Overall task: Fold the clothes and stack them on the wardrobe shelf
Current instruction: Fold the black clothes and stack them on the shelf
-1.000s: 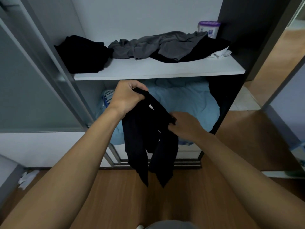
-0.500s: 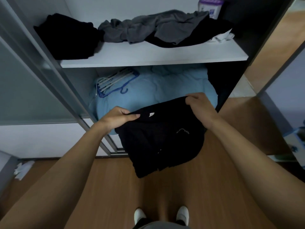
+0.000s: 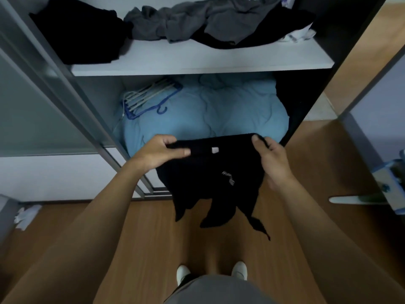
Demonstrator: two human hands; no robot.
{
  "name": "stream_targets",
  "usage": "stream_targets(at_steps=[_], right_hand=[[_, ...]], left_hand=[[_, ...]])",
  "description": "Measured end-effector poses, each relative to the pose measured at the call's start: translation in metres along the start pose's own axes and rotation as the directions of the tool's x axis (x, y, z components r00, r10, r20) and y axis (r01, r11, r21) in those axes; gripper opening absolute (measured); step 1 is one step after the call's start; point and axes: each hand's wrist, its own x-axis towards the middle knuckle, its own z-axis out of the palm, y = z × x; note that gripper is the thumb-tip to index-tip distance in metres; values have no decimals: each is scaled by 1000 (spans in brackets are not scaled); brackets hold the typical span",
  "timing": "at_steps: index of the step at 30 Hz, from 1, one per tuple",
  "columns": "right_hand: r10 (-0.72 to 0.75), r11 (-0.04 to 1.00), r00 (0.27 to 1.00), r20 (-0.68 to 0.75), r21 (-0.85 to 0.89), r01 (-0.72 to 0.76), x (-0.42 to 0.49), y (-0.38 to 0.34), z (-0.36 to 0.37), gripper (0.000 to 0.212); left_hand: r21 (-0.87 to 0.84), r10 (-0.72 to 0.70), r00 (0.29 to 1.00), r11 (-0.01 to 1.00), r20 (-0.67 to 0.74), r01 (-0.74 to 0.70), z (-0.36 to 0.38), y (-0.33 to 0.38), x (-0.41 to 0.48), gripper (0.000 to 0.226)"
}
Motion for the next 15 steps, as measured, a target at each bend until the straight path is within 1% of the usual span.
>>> stream_targets(at_steps=[1,2,3,4,5,6,7,8,9,10,11,12,14,15], right_hand=[[-3,999,999,-41,43,5,2,-5,-1,29],[-7,998,999,-50,63,10,3,-10,-1,25],[-19,998,999,-34,55,21,3,-13,-1,23],[-29,999,999,14,28,29,3,-15,0,24],[-36,998,996,82,-45,40,3,-15,-1,23],[-18,989,985,173,-142,43,1,-15,-4,20],[36,965,962,269,-259,37,1,-12,-8,14],[135,932,925,354,-363,3,-2,-12,-14,11],[244,894,874,419,-446,-36,-2,-10,-21,18],[338,870,820,463,-486,-84,-5,-6,-27,27],[391,867,776,495,-480,-131,-5,-1,-33,31],[416,880,751,513,-436,-189,-9,2,-36,31],[416,906,748,518,-304,-293,-13,11,-41,26],[396,918,765,508,-250,-309,-13,14,-41,25]], left_hand=[[34,-51,991,998,125,47,1,-9,-7,26],[79,-121,969,991,217,106,3,-19,-14,28],[107,-172,950,983,262,148,6,-29,-20,28],[97,-184,945,982,271,163,9,-40,-25,26],[48,-167,956,986,241,160,12,-49,-27,23],[-16,-143,976,989,164,147,14,-56,-28,19],[-67,-131,990,989,54,134,15,-60,-29,19],[-90,-128,990,988,-67,122,13,-63,-27,23],[-91,-119,978,990,-171,104,11,-66,-25,24],[-91,-108,964,992,-243,88,9,-68,-23,23],[-90,-99,953,993,-287,76,8,-69,-21,20],[-82,-92,946,994,-311,70,7,-69,-20,18],[-76,-99,943,994,-318,79,5,-71,-19,16],[-81,-121,940,992,-318,100,5,-71,-19,17]])
